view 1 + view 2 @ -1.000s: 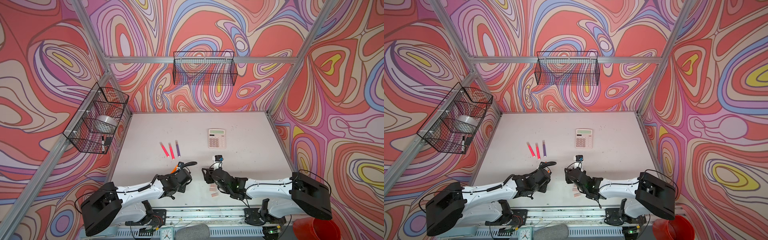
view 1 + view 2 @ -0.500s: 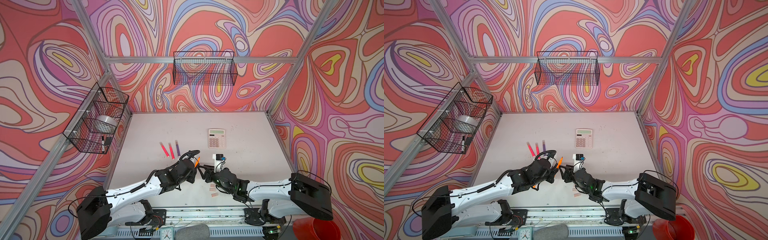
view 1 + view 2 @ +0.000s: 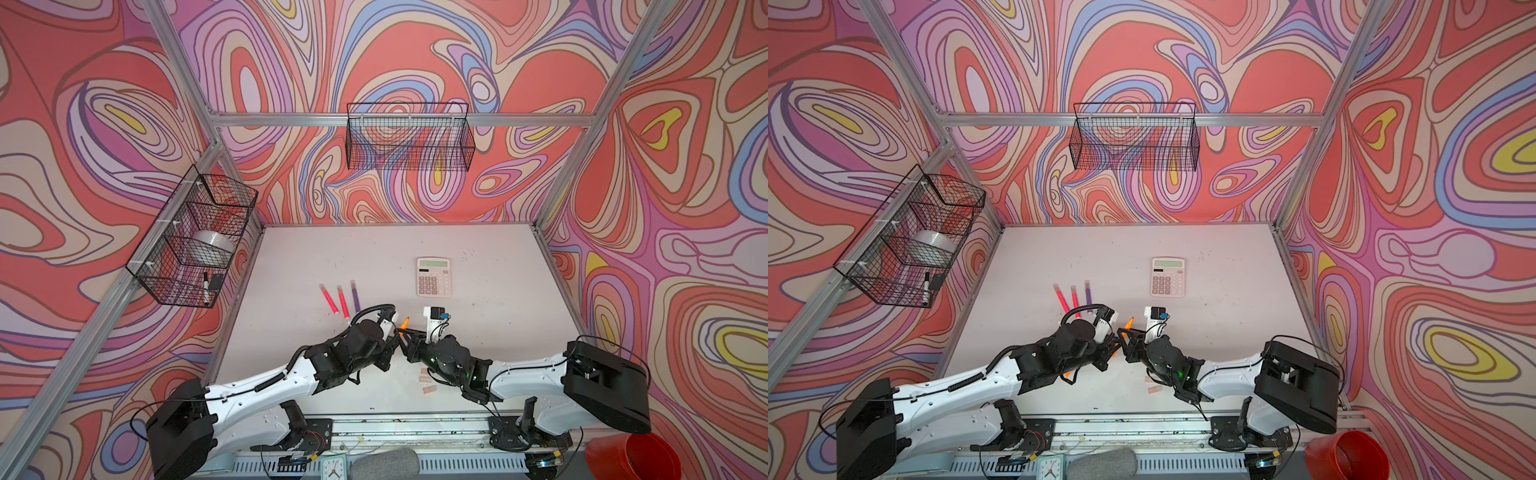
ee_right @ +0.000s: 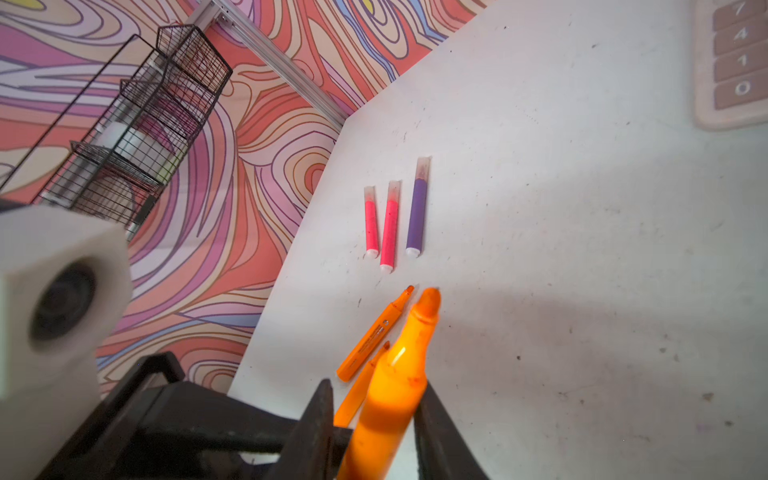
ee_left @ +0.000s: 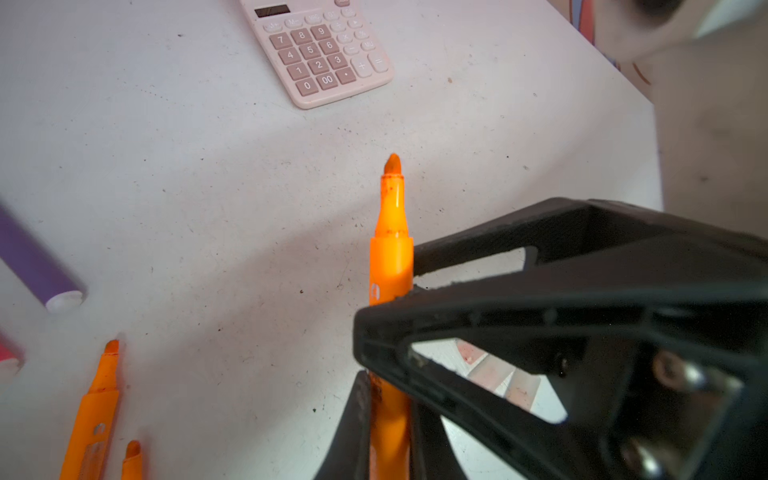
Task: Insert the pens into the pen caps
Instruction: 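Lift the orange highlighter upright with the left gripper while the right approaches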
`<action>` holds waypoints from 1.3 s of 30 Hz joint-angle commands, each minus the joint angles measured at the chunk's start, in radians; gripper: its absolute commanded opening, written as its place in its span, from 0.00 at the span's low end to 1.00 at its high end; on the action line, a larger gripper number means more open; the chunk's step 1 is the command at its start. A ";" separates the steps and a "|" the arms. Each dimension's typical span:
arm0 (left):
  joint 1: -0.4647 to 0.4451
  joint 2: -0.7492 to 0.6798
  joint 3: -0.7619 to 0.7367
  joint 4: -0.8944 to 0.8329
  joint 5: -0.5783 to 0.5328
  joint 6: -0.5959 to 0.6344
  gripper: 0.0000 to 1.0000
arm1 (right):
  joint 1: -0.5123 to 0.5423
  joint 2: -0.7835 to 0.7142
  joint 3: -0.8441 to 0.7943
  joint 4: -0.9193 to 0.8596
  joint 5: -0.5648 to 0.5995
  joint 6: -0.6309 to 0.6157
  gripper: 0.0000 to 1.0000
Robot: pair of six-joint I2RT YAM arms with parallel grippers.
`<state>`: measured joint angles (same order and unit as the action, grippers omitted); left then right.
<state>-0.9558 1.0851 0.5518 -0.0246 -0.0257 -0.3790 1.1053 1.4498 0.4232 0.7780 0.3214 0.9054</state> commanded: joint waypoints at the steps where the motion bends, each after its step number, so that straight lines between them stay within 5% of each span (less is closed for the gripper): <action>1: -0.005 -0.014 -0.016 0.089 0.056 0.039 0.00 | 0.002 0.007 0.025 0.007 -0.013 0.001 0.20; 6: -0.003 0.001 -0.024 0.119 0.071 0.045 0.09 | 0.002 -0.008 0.027 -0.004 -0.024 0.000 0.02; 10: -0.004 -0.001 -0.027 0.156 0.062 0.039 0.32 | 0.004 -0.022 0.026 -0.015 -0.028 -0.002 0.00; 12: -0.004 -0.002 -0.062 0.165 0.061 0.041 0.34 | 0.005 -0.026 0.023 -0.010 -0.033 0.001 0.00; 20: 0.007 0.012 -0.057 0.206 0.072 0.046 0.31 | 0.014 -0.003 0.024 0.042 -0.065 0.013 0.00; 39: 0.053 0.015 -0.081 0.237 0.095 0.014 0.04 | 0.039 0.049 0.079 0.004 -0.070 -0.038 0.00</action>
<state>-0.9073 1.1168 0.4759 0.1295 0.0349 -0.3573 1.1122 1.4818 0.4644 0.7921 0.3061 0.9001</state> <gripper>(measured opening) 0.188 0.146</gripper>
